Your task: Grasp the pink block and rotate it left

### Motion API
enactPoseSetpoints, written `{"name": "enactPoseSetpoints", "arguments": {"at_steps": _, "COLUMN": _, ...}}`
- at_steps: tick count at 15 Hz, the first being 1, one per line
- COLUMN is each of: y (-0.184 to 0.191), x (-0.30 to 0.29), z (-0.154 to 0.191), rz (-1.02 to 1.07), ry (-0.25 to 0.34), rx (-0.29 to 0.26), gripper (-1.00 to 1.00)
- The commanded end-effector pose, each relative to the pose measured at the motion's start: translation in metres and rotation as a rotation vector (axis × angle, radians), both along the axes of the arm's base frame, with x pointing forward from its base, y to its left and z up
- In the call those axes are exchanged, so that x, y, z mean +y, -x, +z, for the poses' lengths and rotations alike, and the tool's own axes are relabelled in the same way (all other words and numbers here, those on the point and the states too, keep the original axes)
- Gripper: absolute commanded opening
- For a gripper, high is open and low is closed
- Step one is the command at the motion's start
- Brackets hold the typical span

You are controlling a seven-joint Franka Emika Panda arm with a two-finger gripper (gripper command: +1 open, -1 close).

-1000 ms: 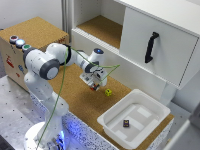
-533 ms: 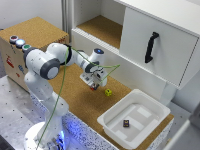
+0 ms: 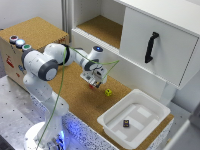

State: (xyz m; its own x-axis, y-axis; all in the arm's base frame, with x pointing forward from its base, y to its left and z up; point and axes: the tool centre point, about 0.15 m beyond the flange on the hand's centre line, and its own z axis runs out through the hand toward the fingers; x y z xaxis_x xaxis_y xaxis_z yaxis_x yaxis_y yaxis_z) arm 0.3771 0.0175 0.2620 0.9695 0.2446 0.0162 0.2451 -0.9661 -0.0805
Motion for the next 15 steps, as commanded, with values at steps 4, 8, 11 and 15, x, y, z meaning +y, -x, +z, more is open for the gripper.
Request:
{"name": "enactPoseSetpoints", "arguments": {"at_steps": 4, "y": 0.003, "x": 0.023, "z": 0.026, "rz": 0.543, "ry": 0.03, "rx": 0.03, "gripper": -1.0}}
{"name": "enactPoseSetpoints", "arguments": {"at_steps": 8, "y": -0.006, "x": 0.026, "z": 0.023, "rz": 0.881, "ry": 0.06, "rx": 0.038, "gripper": -1.0}}
{"name": "enactPoseSetpoints", "arguments": {"at_steps": 11, "y": -0.002, "x": 0.029, "z": 0.011, "rz": 1.189, "ry": 0.076, "rx": 0.072, "gripper": -1.0}}
{"name": "enactPoseSetpoints", "arguments": {"at_steps": 15, "y": -0.004, "x": 0.032, "z": 0.003, "rz": 1.431, "ry": 0.012, "rx": 0.054, "gripper": -1.0}}
